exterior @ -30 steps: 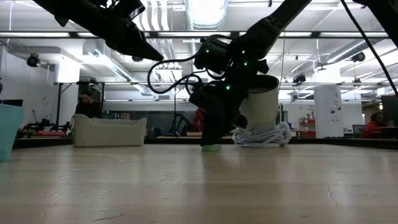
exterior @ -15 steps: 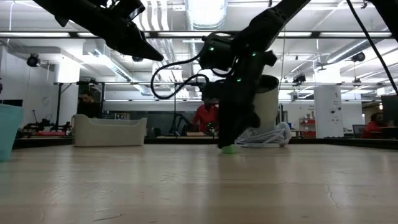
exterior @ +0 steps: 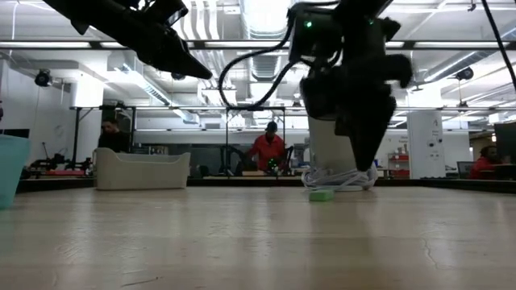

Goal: Pick & Place School Supplies
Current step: Put the green eraser into the yellow bin

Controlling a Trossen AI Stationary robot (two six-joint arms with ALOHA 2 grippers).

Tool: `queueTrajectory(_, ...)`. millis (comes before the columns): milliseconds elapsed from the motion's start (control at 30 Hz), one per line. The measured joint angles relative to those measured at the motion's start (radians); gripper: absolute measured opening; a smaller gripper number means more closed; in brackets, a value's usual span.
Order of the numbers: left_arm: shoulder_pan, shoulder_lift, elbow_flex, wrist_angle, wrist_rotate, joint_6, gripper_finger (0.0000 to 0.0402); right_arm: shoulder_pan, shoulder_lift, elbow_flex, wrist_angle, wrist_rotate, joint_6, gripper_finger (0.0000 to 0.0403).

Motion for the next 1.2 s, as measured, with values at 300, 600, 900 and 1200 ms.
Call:
queueTrajectory(300,0.0,0.0,0.0,-0.005,0.0,0.0,0.0241,0.089,-0.146,-0.109,0.213,0.008,-0.623,0.0059)
queueTrajectory(600,0.0,0.0,0.0,-0.006,0.0,0.0,0.0241,0.052,-0.338,-0.313,0.579,0.012,-0.761,0.0059)
queueTrajectory(900,0.0,0.0,0.0,-0.006,0.0,0.0,0.0241,0.021,-0.413,-0.435,0.693,0.015,-0.974,0.0059)
queueTrajectory(1200,0.0,0.0,0.0,-0.008,0.0,0.0,0.0241,0.016,-0.373,-0.452,0.696,0.01,-0.965,0.0059)
